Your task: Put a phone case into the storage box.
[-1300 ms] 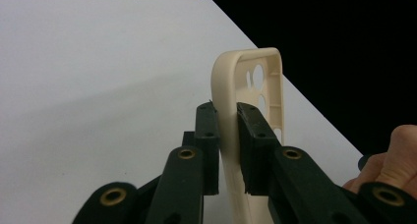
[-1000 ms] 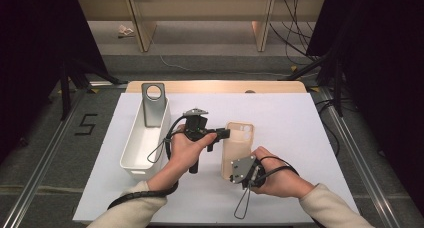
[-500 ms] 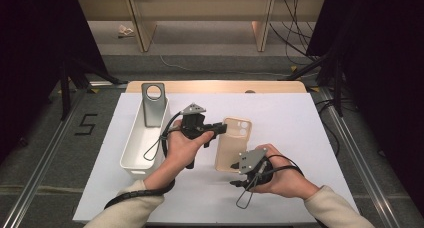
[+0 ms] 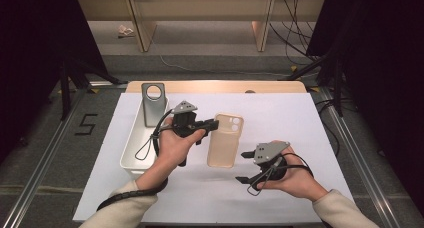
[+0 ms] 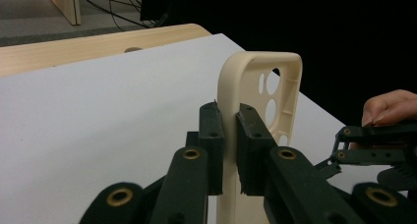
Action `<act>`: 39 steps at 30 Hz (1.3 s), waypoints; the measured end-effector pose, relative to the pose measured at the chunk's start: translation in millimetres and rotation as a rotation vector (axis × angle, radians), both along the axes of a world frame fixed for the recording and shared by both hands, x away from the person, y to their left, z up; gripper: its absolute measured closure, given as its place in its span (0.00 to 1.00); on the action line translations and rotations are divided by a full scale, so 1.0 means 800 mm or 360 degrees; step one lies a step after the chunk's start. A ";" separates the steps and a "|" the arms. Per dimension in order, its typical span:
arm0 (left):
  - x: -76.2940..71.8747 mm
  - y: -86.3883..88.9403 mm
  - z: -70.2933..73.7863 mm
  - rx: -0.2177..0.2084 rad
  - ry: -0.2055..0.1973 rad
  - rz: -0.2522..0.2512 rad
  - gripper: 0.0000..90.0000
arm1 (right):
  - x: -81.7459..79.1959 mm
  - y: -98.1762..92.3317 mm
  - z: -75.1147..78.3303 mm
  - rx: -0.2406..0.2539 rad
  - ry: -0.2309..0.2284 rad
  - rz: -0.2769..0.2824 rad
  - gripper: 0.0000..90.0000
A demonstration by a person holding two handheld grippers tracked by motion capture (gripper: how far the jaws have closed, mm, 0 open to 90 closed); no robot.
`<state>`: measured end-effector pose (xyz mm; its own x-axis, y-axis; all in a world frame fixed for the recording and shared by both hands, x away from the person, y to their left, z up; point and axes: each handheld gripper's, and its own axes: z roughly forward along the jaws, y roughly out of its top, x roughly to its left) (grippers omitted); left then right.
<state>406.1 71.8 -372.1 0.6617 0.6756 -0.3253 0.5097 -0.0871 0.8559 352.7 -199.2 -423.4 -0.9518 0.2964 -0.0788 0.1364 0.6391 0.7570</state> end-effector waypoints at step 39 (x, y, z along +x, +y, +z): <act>-0.005 0.063 0.030 -0.0034 -0.0120 0.0141 0.92 | 0.013 -0.066 -0.001 0.0329 0.0024 -0.0425 0.22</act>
